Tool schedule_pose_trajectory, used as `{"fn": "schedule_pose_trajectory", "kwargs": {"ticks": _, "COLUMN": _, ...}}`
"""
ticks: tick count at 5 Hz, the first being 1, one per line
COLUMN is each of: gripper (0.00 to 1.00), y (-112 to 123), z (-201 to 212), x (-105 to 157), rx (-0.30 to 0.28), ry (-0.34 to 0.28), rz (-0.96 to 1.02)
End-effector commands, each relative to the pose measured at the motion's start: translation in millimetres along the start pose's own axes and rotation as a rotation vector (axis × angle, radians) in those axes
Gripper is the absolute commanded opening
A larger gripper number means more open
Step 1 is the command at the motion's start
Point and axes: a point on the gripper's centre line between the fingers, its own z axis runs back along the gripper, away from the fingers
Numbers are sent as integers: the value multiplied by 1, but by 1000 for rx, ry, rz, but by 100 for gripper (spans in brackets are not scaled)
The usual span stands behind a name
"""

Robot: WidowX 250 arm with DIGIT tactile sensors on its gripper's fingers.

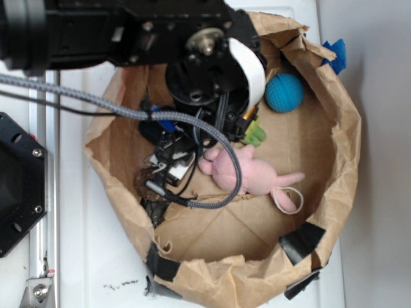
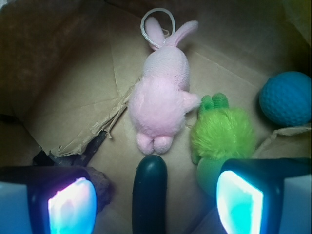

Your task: Grab the plastic pickle.

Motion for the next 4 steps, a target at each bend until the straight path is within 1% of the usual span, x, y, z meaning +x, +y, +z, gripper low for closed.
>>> {"fn": "schedule_pose_trajectory", "kwargs": {"ticks": 1, "gripper": 100, "y": -14, "z": -14, "x": -28, "rx": 19, "ry": -113, "rz": 47}}
{"fn": "schedule_pose_trajectory", "kwargs": {"ticks": 2, "gripper": 100, "y": -21, "z": -25, "x": -37, "rx": 34, "ry": -82, "rz": 81}}
{"fn": "schedule_pose_trajectory", "kwargs": {"ticks": 4, "gripper": 100, "y": -27, "z": -40, "x": -42, "rx": 71, "ry": -67, "rz": 111}}
